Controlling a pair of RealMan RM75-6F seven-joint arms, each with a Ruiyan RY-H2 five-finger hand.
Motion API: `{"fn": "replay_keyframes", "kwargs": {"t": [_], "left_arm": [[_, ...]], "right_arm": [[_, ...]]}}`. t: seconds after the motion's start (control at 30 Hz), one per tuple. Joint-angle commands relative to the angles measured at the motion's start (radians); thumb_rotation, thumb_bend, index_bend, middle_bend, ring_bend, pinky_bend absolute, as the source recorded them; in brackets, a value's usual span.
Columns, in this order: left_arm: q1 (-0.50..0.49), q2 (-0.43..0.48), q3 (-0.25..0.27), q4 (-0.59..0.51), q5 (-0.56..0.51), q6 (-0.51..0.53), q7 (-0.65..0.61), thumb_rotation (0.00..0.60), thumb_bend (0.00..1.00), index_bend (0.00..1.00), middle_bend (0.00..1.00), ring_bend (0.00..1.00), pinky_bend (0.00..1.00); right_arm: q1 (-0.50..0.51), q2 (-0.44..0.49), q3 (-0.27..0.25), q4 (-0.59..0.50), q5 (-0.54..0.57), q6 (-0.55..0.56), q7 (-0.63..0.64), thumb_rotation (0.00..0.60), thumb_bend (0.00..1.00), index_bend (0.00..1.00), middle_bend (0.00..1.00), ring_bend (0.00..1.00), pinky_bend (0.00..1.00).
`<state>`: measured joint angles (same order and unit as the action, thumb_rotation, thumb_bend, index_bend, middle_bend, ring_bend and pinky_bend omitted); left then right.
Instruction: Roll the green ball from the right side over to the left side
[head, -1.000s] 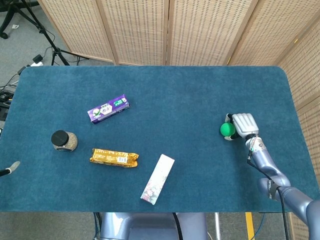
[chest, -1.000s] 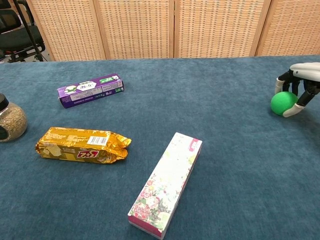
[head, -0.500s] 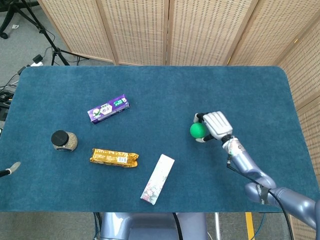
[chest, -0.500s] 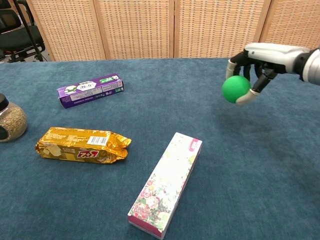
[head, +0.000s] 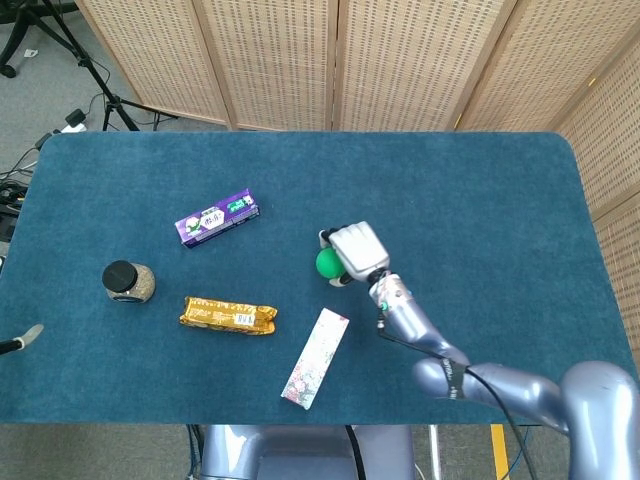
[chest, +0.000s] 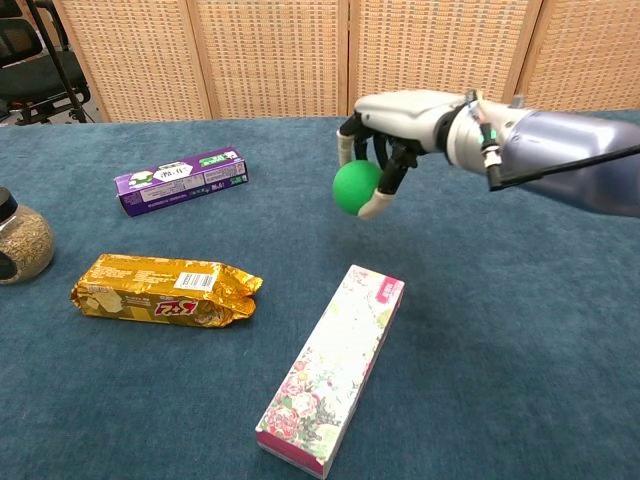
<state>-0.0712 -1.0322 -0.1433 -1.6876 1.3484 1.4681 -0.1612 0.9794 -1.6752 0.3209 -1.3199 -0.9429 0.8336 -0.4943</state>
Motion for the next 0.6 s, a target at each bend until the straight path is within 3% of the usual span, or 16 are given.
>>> {"fn": "replay_keyframes", "kwargs": {"t": [0.03,0.1,0.17,0.23,0.3,0.37,0.6], "left_arm": [[-0.001,0.004,0.001,0.004,-0.003,-0.008,-0.012,0.6,0.0,0.0,0.0,0.0,0.0],[-0.001,0.006,0.002,0.003,-0.001,-0.008,-0.018,0.6,0.0,0.0,0.0,0.0,0.0],[0.002,0.009,0.003,0.002,0.004,-0.003,-0.025,0.6,0.0,0.0,0.0,0.0,0.0],[0.003,0.011,0.004,0.001,0.006,-0.001,-0.029,0.6,0.0,0.0,0.0,0.0,0.0],[0.005,0.013,0.005,0.002,0.007,0.0,-0.035,0.6,0.0,0.0,0.0,0.0,0.0],[0.005,0.014,0.005,0.004,0.006,-0.002,-0.039,0.6,0.0,0.0,0.0,0.0,0.0],[-0.001,0.018,0.006,0.006,0.011,-0.011,-0.047,0.6,0.0,0.0,0.0,0.0,0.0]], "right_arm": [[0.038,-0.07,-0.006,0.027,0.072,0.018,-0.063,0.6,0.41,0.59,0.6,0.51,0.64],[0.045,-0.098,-0.006,0.039,0.089,0.027,-0.069,0.6,0.34,0.59,0.58,0.5,0.64],[0.052,-0.134,-0.008,0.062,0.094,0.044,-0.072,0.6,0.15,0.52,0.48,0.42,0.61],[0.055,-0.155,-0.015,0.077,0.1,0.046,-0.076,0.6,0.0,0.3,0.24,0.16,0.39],[0.055,-0.156,-0.025,0.072,0.141,0.014,-0.085,0.6,0.0,0.14,0.08,0.02,0.17],[0.055,-0.146,-0.023,0.055,0.164,0.008,-0.092,0.6,0.0,0.05,0.01,0.0,0.05],[0.029,-0.038,-0.015,-0.125,0.129,0.066,-0.093,0.6,0.0,0.0,0.0,0.0,0.0]]}}
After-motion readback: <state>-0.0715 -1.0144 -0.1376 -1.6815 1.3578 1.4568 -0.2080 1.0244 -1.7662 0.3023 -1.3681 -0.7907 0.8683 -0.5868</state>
